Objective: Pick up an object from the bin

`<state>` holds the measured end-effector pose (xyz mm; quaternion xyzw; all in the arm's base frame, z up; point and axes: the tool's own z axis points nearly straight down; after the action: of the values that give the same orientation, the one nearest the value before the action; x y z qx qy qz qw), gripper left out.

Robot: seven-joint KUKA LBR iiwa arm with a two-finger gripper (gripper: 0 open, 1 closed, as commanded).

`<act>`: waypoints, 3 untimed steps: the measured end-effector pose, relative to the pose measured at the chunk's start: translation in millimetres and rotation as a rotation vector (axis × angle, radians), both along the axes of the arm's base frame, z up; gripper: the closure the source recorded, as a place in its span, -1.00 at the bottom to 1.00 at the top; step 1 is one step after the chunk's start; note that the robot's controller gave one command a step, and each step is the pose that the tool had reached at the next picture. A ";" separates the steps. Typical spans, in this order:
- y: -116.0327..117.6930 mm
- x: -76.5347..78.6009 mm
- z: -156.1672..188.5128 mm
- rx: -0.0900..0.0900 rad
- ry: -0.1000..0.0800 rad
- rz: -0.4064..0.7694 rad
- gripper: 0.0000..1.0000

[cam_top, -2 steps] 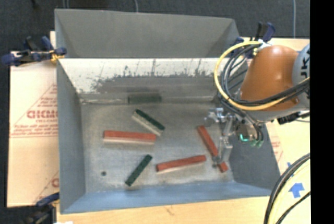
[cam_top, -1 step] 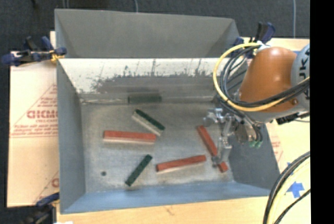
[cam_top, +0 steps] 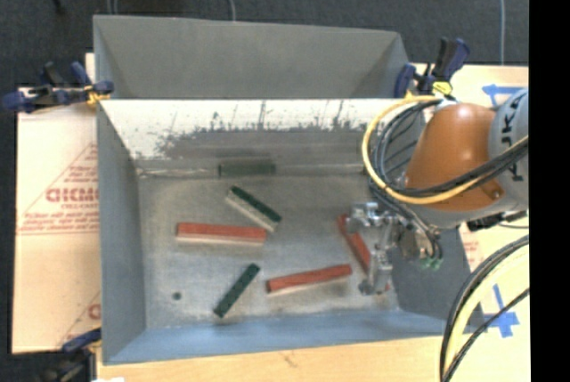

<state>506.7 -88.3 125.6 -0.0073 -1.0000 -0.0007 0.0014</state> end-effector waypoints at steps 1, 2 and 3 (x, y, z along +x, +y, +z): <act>6.2 0.7 -18.9 -0.002 -0.014 -0.056 -1.00; 15.0 -9.4 -43.2 -0.002 -0.003 0.051 -1.00; -5.1 -29.6 -54.6 -0.003 -0.010 0.296 1.00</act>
Offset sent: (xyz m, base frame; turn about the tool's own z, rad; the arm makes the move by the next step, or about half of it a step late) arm -0.0171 0.0243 -0.0556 -0.2085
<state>477.1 -93.4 71.1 0.1402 -0.9901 0.0012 -0.0033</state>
